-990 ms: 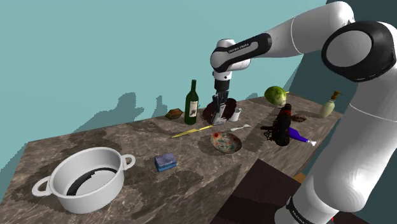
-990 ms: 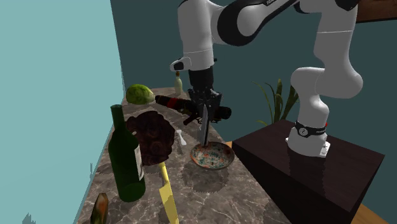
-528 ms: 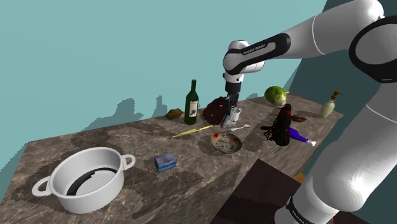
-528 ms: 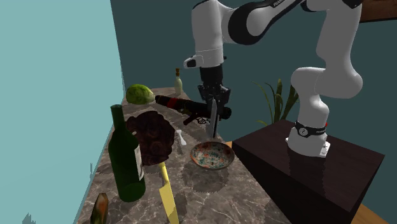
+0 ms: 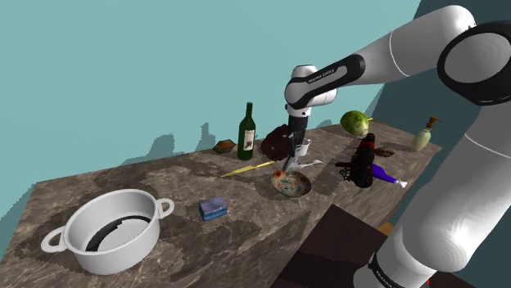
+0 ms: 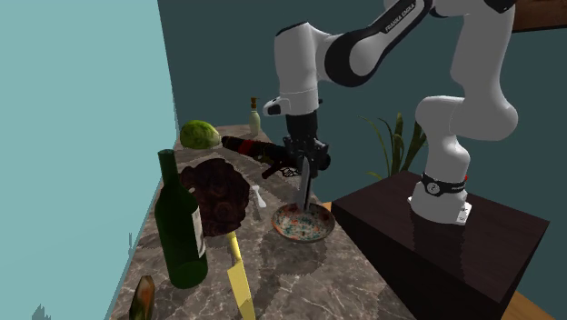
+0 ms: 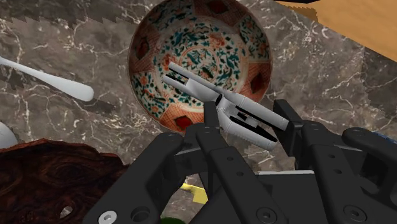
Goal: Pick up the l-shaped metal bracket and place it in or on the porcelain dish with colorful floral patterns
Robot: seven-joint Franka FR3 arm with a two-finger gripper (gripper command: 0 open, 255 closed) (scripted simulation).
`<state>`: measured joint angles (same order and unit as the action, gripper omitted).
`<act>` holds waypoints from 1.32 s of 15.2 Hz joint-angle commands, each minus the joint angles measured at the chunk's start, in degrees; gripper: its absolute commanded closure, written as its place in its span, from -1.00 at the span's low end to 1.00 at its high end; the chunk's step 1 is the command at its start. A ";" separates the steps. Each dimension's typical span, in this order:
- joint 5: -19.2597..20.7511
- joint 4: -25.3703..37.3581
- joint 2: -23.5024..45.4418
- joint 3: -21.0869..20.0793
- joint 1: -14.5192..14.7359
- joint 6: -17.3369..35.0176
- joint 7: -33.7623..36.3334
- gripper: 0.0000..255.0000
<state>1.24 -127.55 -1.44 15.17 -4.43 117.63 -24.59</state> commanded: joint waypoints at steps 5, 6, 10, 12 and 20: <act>-0.69 -2.09 2.49 0.05 -0.04 4.54 -0.47 1.00; -0.84 -2.40 2.96 0.06 -0.05 5.30 -0.57 1.00; -1.45 -3.45 4.93 0.04 -0.10 8.25 -1.00 1.00; -1.45 -3.45 4.93 0.04 -0.10 8.25 -1.00 1.00; -1.45 -3.45 4.93 0.04 -0.10 8.25 -1.00 -1.00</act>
<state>-0.20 -131.00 3.49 15.20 -4.53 125.88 -25.59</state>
